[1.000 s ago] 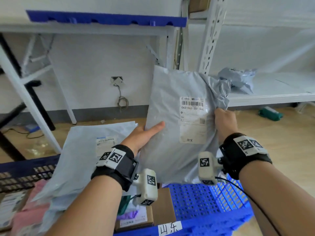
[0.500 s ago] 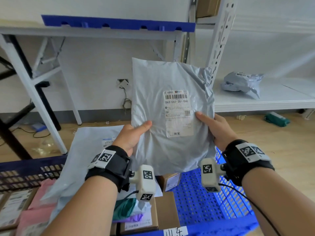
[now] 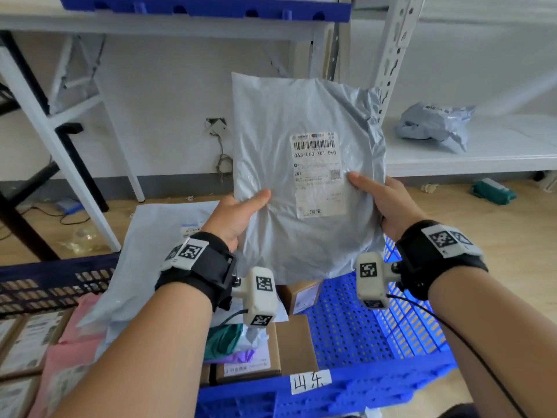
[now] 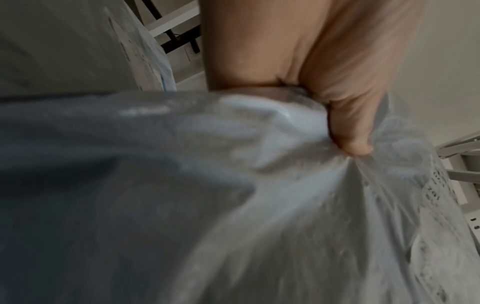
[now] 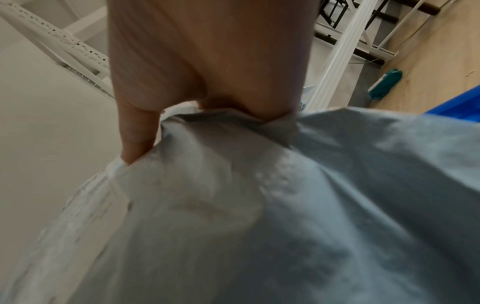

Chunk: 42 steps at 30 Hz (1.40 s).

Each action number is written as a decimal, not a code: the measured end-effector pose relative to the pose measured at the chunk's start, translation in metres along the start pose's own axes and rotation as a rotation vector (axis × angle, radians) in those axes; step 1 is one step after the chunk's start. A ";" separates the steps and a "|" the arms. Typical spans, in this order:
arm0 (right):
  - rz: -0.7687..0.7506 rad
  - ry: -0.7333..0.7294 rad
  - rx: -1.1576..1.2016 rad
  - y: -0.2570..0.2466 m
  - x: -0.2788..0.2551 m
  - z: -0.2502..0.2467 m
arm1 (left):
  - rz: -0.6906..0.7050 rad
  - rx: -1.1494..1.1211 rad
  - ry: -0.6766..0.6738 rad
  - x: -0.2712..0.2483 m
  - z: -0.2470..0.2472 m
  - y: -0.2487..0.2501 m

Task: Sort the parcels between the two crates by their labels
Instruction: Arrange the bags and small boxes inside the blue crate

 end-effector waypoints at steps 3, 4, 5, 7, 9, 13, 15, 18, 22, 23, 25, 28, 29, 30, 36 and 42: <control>0.006 -0.016 -0.012 0.000 -0.002 0.005 | 0.000 0.016 0.020 -0.005 0.003 0.005; 0.007 -0.018 -0.016 0.001 -0.002 0.005 | -0.001 0.025 0.030 -0.006 0.002 0.005; 0.012 -0.021 -0.019 0.001 -0.002 0.005 | -0.005 0.035 0.031 -0.006 0.002 0.004; 0.023 -0.025 -0.023 0.004 -0.002 0.005 | -0.005 0.048 0.025 -0.007 0.001 0.004; 0.028 -0.020 -0.020 0.004 -0.003 0.004 | -0.011 0.061 0.018 -0.008 0.002 0.005; 0.008 0.045 -0.038 -0.002 -0.008 -0.006 | -0.033 0.101 -0.013 -0.006 0.011 0.003; -0.022 0.099 -0.089 -0.009 -0.010 -0.017 | -0.053 0.137 -0.024 -0.004 0.017 -0.002; -0.030 0.236 -0.224 -0.012 -0.017 -0.051 | -0.089 0.177 0.018 -0.003 0.014 -0.010; 0.056 0.402 -0.660 -0.004 -0.025 -0.096 | -0.143 0.183 0.080 -0.004 0.001 -0.020; 0.102 0.392 -0.774 0.001 -0.025 -0.100 | -0.151 0.181 0.080 -0.003 -0.001 -0.021; 0.198 0.334 -0.954 0.021 -0.021 -0.104 | -0.161 0.180 0.072 -0.001 0.000 -0.023; 0.329 0.273 -0.995 0.064 -0.009 -0.114 | -0.173 0.164 0.065 0.000 0.002 -0.026; 0.371 0.271 -0.979 0.079 -0.004 -0.118 | -0.177 0.165 0.061 0.000 0.003 -0.027; 0.408 0.275 -0.969 0.093 0.000 -0.121 | -0.178 0.164 0.059 0.001 0.003 -0.028; 0.614 0.265 -1.011 0.166 0.006 -0.134 | -0.209 0.172 0.069 0.009 -0.001 -0.037; 0.681 0.229 -0.938 0.213 0.024 -0.153 | -0.254 0.084 0.150 0.014 -0.022 -0.055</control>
Point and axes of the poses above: each hand's wrist, its own x-axis towards the middle knuckle, its own z-axis out of the palm, y = z × x, the point moved 8 cm from there along x, towards the middle knuckle, and after that the axes turned 15 degrees about -y, right-handed, at the moved point
